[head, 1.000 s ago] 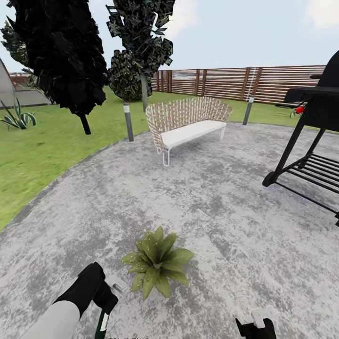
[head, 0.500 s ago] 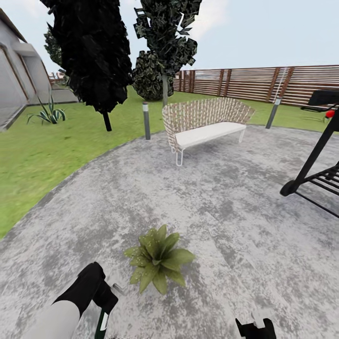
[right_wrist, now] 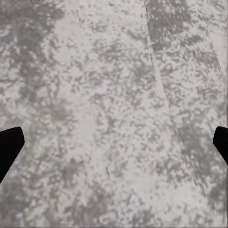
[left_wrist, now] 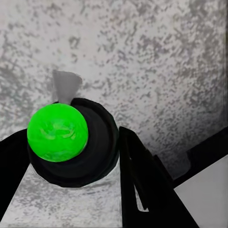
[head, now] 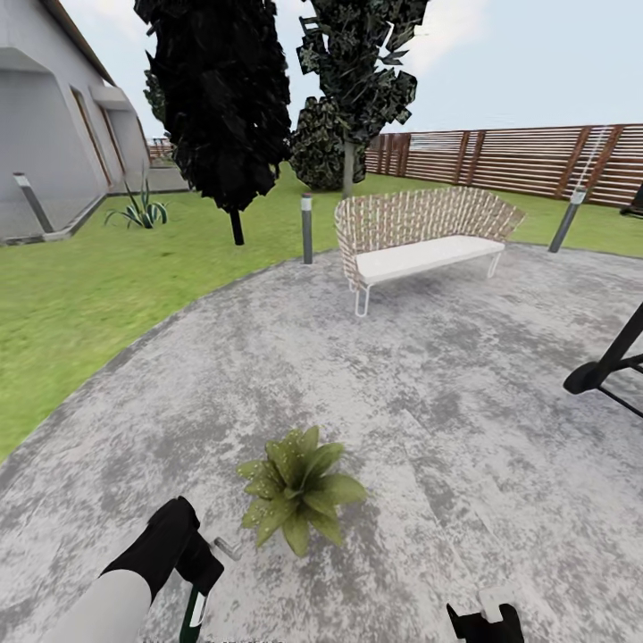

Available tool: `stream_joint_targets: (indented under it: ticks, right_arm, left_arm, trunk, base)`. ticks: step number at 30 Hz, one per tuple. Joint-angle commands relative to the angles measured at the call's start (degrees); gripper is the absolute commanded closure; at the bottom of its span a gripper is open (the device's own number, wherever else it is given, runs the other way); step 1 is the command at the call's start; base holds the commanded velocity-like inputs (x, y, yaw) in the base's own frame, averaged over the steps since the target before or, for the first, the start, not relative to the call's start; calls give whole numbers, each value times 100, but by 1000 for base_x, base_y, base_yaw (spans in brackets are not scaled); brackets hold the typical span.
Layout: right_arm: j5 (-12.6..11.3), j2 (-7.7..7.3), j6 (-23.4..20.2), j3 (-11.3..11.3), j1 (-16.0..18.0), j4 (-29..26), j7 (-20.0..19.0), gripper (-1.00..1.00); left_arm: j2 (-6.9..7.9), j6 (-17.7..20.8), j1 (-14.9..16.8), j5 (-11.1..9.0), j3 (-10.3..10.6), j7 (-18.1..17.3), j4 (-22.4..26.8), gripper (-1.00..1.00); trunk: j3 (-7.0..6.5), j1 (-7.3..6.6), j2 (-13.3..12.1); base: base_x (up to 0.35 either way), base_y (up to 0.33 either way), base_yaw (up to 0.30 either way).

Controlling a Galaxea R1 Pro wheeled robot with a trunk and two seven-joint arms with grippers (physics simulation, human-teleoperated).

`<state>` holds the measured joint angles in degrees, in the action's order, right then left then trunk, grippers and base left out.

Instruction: Pick up the pesticide atomizer in the garden and spray insectifuge to fully cover both potted plants in the garden.

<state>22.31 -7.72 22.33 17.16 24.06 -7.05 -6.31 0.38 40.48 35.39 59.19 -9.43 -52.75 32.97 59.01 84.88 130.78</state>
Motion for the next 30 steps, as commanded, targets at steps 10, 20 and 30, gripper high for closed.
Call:
stream_joint_targets:
  ticks: [10,20,30]
  right_arm:
    - [17,4,18,50,2,2,-37,-100]
    - [13,7,17,50,2,2,-37,-100]
    - [27,4,17,55,2,2,-37,-100]
  left_arm:
    - [-3,30,-3,40,-17,-43,6,100]
    - [-3,40,-7,40,-17,-44,-3,100]
    - [40,48,398,35,-3,-217,9,100]
  trunk:
    - [5,-1,2]
    - [5,-1,2]
    - [5,-1,2]
  base:
    - [0,-231,127]
    - [0,-1,79]
    - [0,0,266]
